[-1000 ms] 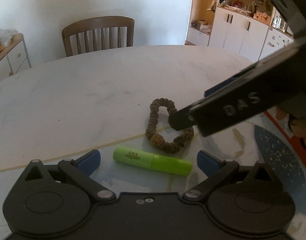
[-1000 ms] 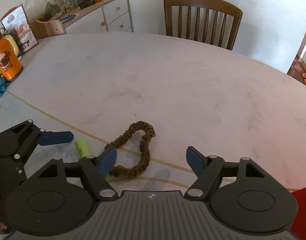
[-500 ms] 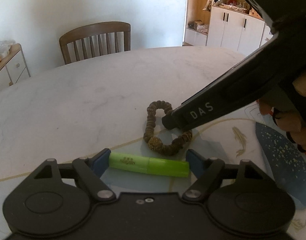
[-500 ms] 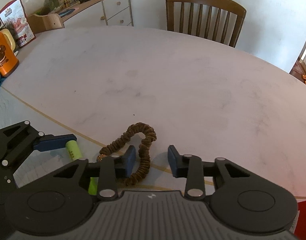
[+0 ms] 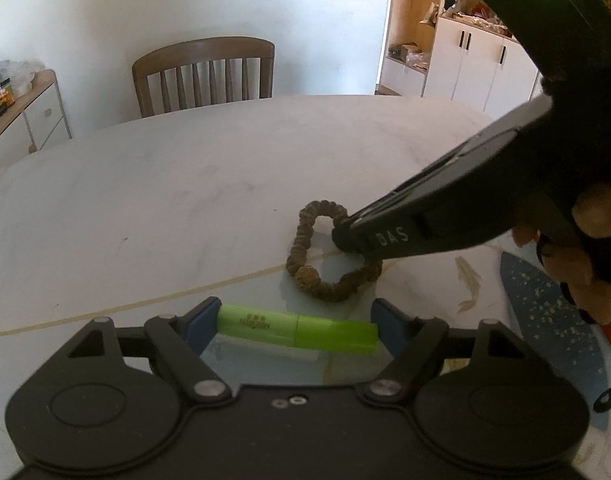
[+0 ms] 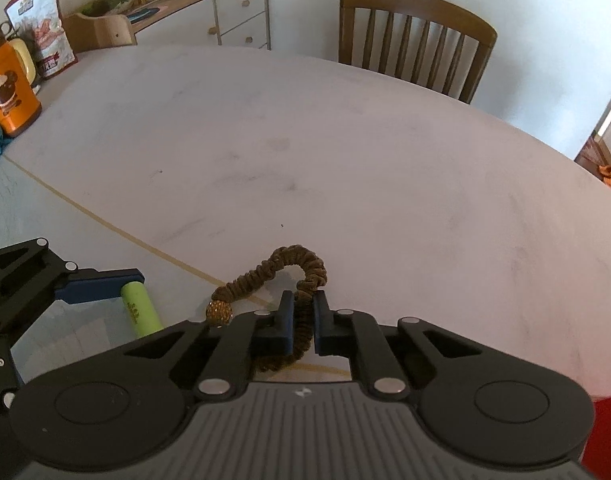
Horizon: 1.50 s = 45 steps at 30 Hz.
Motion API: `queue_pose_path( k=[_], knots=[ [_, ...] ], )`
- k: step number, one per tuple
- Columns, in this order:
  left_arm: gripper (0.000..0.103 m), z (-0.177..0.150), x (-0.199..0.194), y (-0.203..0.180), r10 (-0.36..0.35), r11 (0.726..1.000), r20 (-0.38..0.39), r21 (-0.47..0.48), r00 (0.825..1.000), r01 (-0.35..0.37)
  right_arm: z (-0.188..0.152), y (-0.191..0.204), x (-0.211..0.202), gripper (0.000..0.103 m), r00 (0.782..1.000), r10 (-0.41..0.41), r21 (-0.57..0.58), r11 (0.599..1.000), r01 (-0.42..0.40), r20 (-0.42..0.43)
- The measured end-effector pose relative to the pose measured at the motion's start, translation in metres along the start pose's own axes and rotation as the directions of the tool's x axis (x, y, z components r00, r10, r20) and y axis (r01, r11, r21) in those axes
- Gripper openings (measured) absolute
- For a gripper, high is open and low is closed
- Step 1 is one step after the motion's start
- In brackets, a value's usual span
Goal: Organize objects
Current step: 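Grasp the brown beaded cord with the right gripper while the left grasps the green tube, then carry the beaded cord and green tube into the shoebox with both tools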
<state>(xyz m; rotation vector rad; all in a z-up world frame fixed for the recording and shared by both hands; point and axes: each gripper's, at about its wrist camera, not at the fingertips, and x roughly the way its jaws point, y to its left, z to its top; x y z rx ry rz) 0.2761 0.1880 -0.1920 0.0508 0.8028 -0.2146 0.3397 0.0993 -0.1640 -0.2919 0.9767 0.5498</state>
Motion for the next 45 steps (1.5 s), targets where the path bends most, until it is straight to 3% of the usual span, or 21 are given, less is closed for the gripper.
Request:
queue_pose_path(
  k=[12,23,34,45],
  knots=[
    [0.080,0.012,-0.037,-0.004,-0.039,0.997,0.023,-0.058,0.999,0.040,-0.018,0.001,-0.074,0.008,0.998,0.040,0.010,0.999,-0.041,0.038],
    [0.080,0.030,-0.078,-0.036,-0.065,0.997,0.050,-0.033,0.997,0.066,-0.046,-0.010,-0.156,0.008,0.995,0.045,0.021,0.999,-0.047,0.085],
    [0.080,0.054,-0.111,-0.098,-0.129,0.992,0.082,0.016,0.988,0.128,-0.083,-0.045,-0.230,0.008,0.990,0.018,0.048,0.999,-0.025,0.139],
    [0.080,0.077,-0.112,-0.170,-0.180,0.981,0.096,0.084,0.979,0.172,-0.113,-0.105,-0.275,0.008,0.977,-0.027,0.105,0.994,0.005,0.210]
  ],
)
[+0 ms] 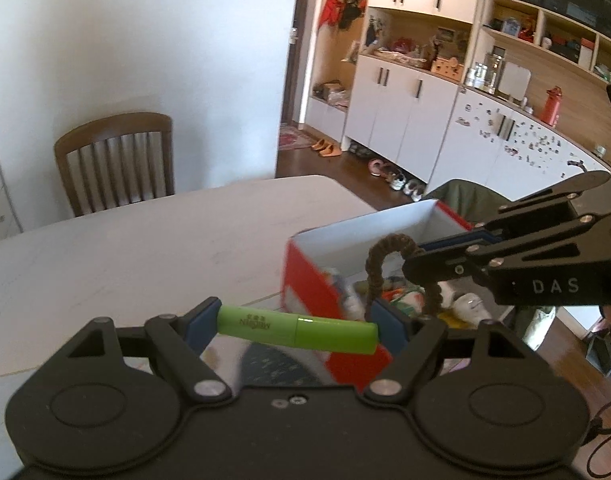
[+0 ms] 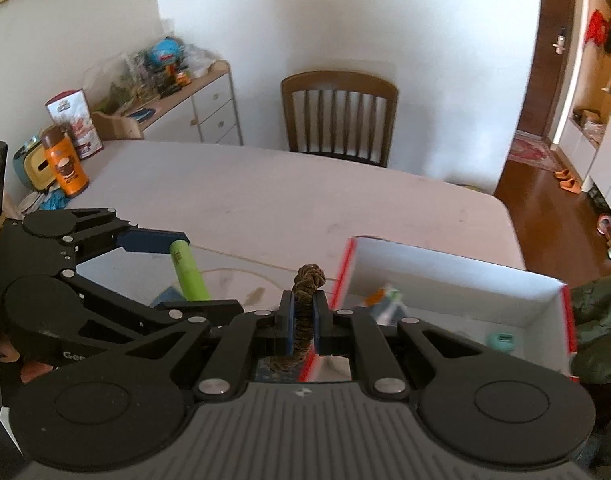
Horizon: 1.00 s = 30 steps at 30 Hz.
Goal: Organize objects
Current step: 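Carry the beaded cord and green tube into the shoebox with both tools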
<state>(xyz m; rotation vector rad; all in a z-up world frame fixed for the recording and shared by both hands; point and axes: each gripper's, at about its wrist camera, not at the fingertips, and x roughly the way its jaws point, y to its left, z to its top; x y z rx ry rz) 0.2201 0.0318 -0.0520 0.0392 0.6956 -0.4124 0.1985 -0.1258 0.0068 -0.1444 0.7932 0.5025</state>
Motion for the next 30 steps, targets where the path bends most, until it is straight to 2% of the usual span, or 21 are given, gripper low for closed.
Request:
queue_pose_path(
  k=[9,16,21,30],
  knots=[
    [0.080,0.019,0.031,-0.056,-0.030,0.997,-0.012,0.067,0.999,0.031,-0.010,-0.065,-0.013,0.008,0.999,-0.051,0.051,0.997,0.050,0.017],
    [0.080,0.024,0.066,-0.091,-0.030,0.994,-0.044,0.102,0.999,0.035,-0.018,-0.117,-0.007,0.008,0.996,-0.087,0.088,0.992,0.085,0.009],
    [0.080,0.025,0.093,-0.107,-0.025,0.993,-0.072,0.113,0.997,0.033,-0.030,-0.145,0.003,0.008,0.997,-0.078,0.124,0.989,0.077,-0.002],
    [0.080,0.027,0.145,-0.120,0.034,0.990,-0.119,0.136,0.992,-0.018,-0.051,-0.188,0.027,0.008,0.999,-0.040,0.221,0.974,0.046,-0.031]
  ],
)
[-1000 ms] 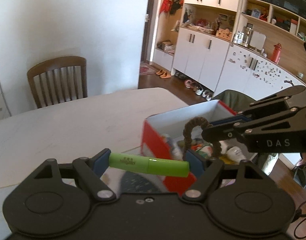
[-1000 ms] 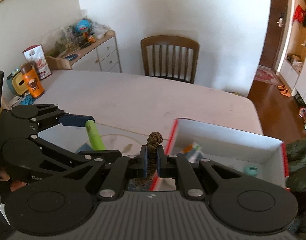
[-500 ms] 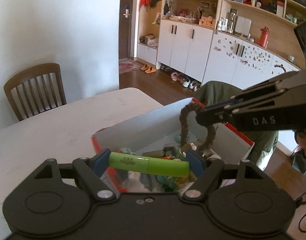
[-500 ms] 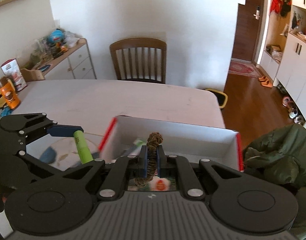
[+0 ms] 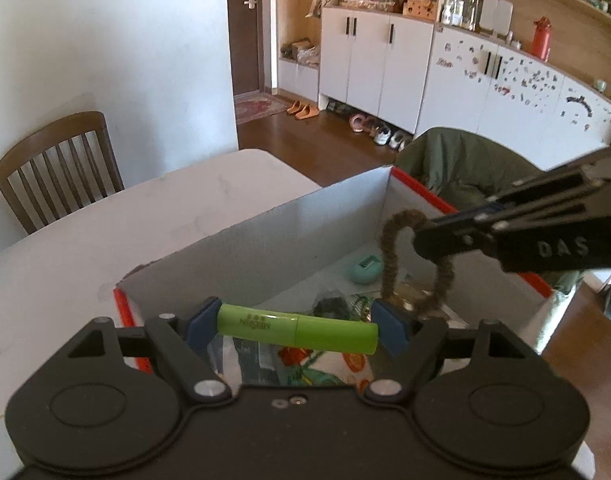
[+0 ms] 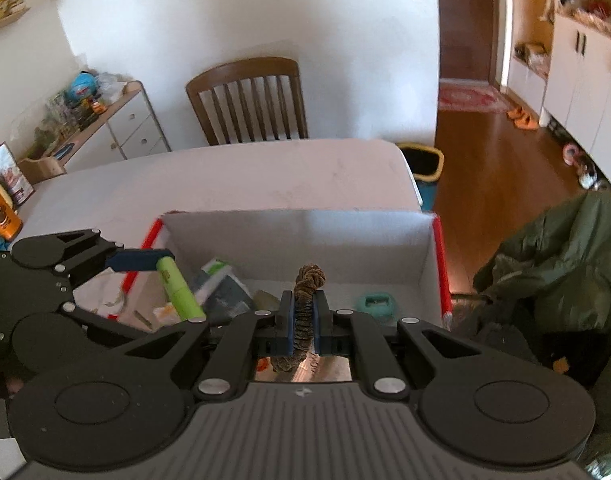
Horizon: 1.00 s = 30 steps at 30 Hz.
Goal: Organize objects
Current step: 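Carry the beaded cord and green tube into the shoebox with both tools, then open both grippers to release the cord and tube into the shoebox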
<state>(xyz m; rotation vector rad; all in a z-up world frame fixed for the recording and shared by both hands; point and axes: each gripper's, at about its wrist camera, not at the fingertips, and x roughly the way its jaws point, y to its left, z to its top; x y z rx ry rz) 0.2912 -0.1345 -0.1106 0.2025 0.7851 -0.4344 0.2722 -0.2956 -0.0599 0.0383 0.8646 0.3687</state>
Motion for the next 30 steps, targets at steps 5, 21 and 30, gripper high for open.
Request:
queue_pose_path(
  k=[5,21,30],
  knots=[
    [0.080,0.004,0.024,-0.001,0.009,1.000,-0.041,-0.002,0.999,-0.009,-0.010,-0.016,0.013,0.008,0.999,-0.014,0.023,1.000,0.015,-0.038],
    [0.080,0.008,0.073,0.015,0.006,0.996,-0.210,-0.089,0.978,-0.025,-0.030,-0.018,0.022,0.008,0.993,-0.046,-0.060,0.997,0.039,-0.105],
    [0.081,0.006,0.079,0.020,-0.009,0.993,-0.254,-0.117,0.967,-0.022,-0.033,-0.019,0.015,0.009,0.993,-0.066,-0.087,0.995,0.057,-0.101]
  ],
)
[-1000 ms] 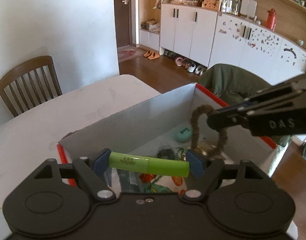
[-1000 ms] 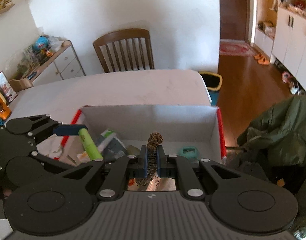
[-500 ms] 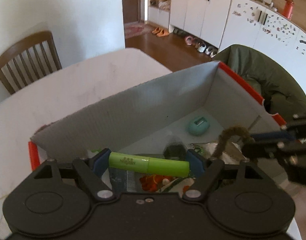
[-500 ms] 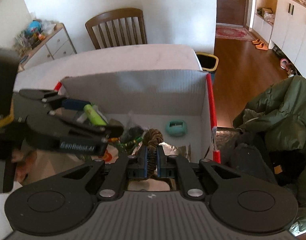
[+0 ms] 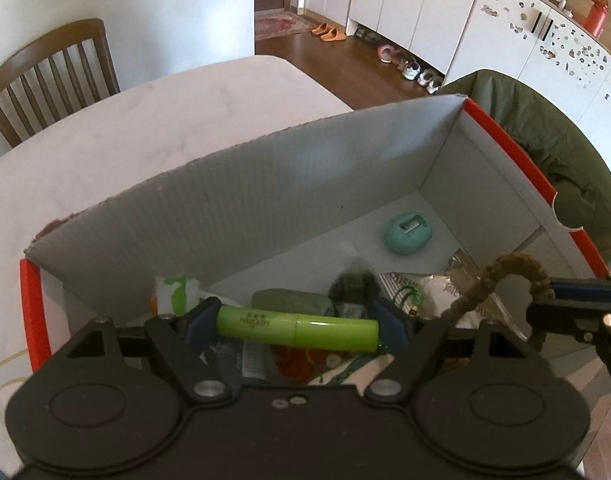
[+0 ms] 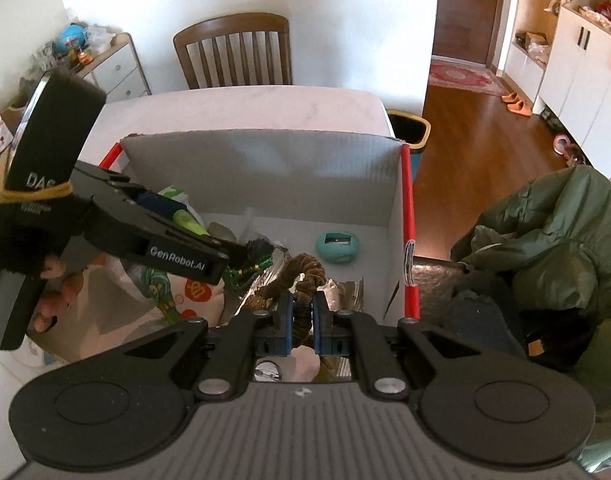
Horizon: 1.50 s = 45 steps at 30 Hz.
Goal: Organize objects
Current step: 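Open both grippers to release the cord and tube into the shoebox, then withdraw both tools from the shoebox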
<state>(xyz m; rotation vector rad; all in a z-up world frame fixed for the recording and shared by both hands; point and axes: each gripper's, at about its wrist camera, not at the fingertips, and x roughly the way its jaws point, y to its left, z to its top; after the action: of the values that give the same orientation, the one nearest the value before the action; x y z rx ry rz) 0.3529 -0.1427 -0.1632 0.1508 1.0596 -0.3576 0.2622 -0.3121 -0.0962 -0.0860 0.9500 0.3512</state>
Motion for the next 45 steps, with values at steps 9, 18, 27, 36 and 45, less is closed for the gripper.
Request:
queue_pose_path(
  k=[9,18,27,36,45],
  knots=[
    [0.087,0.000,-0.014,-0.006,0.012,1.000,0.032,-0.014,0.999,-0.011,-0.004,-0.004,-0.003,0.014,1.000,0.001,-0.012,1.000,-0.001,-0.004],
    [0.090,-0.014,-0.057,-0.016,0.021,1.000,0.119,-0.001,0.993,-0.021,-0.009,-0.007,-0.030,0.054,0.997,0.036,0.011,0.999,-0.037,0.074],
    [0.094,-0.031,-0.108,-0.025,0.020,1.000,0.226,-0.009,0.974,-0.018,-0.015,0.003,-0.060,0.058,0.988,0.055,0.009,0.998,-0.057,0.142],
    [0.099,-0.060,-0.159,-0.022,0.037,0.999,0.331,-0.025,0.943,-0.030,-0.027,0.022,-0.093,0.058,0.974,0.057,0.014,0.998,-0.062,0.219],
    [0.101,-0.082,-0.193,-0.022,0.046,0.999,0.400,-0.022,0.915,-0.040,-0.038,0.037,-0.121,0.068,0.955,0.075,0.033,0.996,-0.088,0.288]
  ],
)
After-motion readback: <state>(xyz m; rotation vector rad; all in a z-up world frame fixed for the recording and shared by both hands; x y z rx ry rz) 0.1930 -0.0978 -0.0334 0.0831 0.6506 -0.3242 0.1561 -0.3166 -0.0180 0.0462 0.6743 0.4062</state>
